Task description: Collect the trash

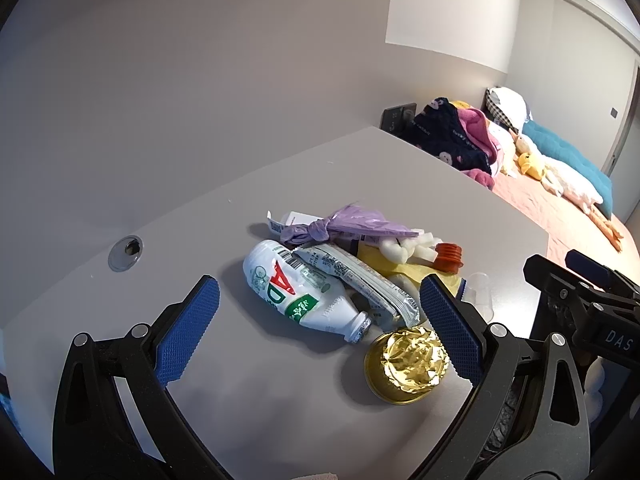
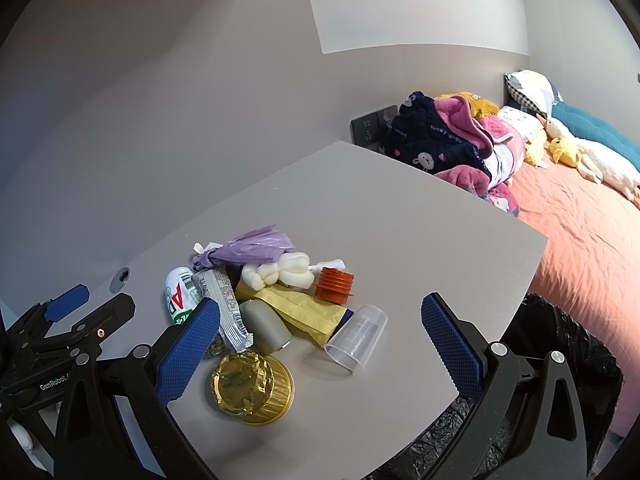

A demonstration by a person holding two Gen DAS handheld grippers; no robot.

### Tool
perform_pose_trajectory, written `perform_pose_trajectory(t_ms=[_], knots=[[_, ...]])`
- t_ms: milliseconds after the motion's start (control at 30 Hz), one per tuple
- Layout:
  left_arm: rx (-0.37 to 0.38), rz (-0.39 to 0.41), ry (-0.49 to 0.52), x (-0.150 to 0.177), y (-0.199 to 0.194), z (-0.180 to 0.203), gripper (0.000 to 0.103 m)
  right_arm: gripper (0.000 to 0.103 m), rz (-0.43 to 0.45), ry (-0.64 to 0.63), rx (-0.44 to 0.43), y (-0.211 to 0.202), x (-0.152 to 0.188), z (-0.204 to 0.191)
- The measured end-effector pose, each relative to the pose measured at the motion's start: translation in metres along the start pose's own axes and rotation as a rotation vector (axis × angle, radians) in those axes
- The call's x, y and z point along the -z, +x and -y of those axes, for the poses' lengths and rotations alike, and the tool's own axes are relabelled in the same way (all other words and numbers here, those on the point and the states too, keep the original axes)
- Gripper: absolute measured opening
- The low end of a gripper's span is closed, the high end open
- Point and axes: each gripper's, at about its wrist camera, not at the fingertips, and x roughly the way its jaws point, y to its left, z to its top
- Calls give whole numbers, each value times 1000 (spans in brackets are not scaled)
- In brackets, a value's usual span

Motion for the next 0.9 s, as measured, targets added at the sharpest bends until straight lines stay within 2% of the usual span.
perform_pose_trajectory(t_ms=[633, 900], knots=[[5, 3, 0, 2, 0, 0, 97, 100, 1, 3, 3, -2, 0, 2], [43, -6, -27, 5, 8, -5, 97, 100, -14, 34, 7, 5, 4, 9]])
